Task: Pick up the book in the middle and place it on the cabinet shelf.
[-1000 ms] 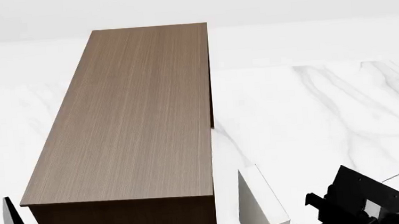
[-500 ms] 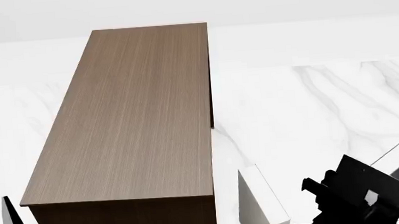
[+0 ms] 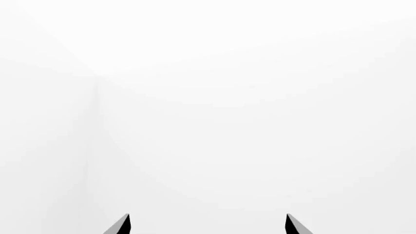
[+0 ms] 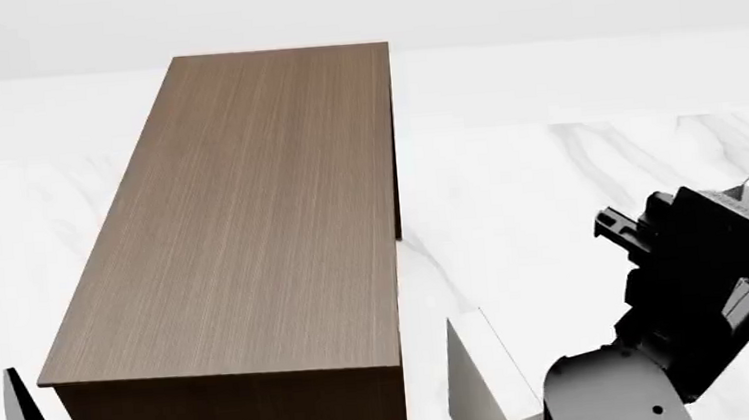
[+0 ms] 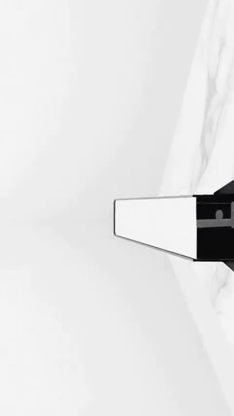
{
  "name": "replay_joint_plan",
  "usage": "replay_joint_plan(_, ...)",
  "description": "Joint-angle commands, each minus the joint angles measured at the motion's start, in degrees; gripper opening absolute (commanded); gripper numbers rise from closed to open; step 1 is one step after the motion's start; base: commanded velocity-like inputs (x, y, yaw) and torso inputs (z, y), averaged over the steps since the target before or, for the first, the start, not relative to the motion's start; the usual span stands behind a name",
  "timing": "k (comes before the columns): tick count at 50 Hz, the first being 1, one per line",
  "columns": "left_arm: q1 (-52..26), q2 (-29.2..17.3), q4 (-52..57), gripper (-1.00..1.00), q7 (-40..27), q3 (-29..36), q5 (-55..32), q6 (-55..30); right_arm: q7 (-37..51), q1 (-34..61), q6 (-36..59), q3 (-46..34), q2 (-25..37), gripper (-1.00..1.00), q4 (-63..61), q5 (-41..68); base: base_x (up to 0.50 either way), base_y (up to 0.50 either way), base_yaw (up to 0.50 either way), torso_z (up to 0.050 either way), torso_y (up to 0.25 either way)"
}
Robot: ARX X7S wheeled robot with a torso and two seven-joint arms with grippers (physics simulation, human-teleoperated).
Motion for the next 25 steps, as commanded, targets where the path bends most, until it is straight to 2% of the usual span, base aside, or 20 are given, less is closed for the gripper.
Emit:
replay_joint_plan(1, 0.0, 1.0, -0.1, 1.0, 1.1, -1.1, 1.2, 0.3, -2.4, 0.9, 3.3, -0.4, 2.3, -1.0, -13.2, -4.5, 0.0, 0.0, 0.0, 0.0, 0.0)
replay_joint_plan(25, 0.4, 0.5, 1.5, 1.0, 0.9, -0.9, 1.3, -0.7, -9.5, 1.5, 0.2, 2.7, 3.1, -1.0, -26.8, 5.7, 0.0, 0.0, 0.0, 0.0, 0.001)
